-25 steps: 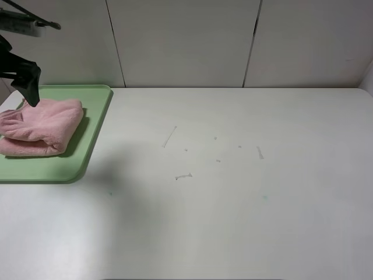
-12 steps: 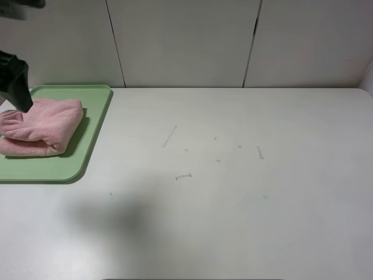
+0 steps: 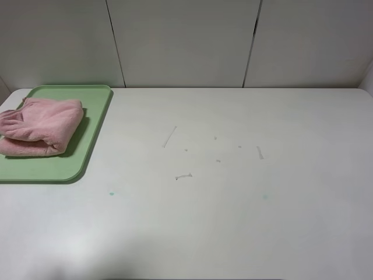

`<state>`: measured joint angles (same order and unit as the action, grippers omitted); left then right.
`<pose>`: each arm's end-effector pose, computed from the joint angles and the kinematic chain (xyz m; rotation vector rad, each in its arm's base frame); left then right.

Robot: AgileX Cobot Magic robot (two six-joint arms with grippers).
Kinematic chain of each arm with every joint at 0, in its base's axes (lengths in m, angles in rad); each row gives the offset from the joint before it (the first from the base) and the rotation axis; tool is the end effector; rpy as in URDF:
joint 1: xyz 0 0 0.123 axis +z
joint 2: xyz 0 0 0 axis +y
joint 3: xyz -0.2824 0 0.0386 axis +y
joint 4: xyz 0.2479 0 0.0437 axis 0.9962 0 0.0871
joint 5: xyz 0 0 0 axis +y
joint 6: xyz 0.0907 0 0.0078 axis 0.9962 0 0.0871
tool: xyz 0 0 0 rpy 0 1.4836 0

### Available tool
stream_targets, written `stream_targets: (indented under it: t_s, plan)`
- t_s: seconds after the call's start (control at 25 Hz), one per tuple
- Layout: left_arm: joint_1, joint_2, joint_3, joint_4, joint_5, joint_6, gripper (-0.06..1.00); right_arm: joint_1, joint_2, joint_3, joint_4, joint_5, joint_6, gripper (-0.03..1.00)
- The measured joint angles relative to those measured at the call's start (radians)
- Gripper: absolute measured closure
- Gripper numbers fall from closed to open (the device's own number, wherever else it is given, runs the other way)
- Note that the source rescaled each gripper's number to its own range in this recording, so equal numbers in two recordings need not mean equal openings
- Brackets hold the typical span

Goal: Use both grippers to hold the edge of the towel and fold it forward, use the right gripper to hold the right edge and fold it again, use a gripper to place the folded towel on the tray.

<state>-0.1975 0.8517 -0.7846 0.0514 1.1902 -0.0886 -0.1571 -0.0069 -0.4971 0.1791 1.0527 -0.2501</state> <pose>0.1270 -0.0210 0.3041 0.1619 2.7330 -0.0093 -0.0037 0.0149 0.2780 -0.1017 2.0172 -0.0442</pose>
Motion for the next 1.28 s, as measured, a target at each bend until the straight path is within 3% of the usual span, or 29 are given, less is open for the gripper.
stream_targets:
  t_s: [0.32,0.72,1.04,1.28]
  plan:
    - [0.0,-0.348,0.106,-0.063,-0.005,0.027,-0.06,0.0,0.0,0.0,0.0,0.0,0.0,-0.03]
    - [0.0,-0.634,0.28,-0.079,-0.126,0.15,-0.06,0.0,0.0,0.0,0.0,0.0,0.0,-0.03]
    - [-0.001,-0.839,0.29,-0.123,-0.126,0.203,-0.05,0.0,0.0,0.0,0.0,0.0,0.0,-0.03]
    - [-0.001,-0.858,0.29,-0.153,-0.122,0.217,-0.05,0.0,0.0,0.0,0.0,0.0,0.0,-0.03]
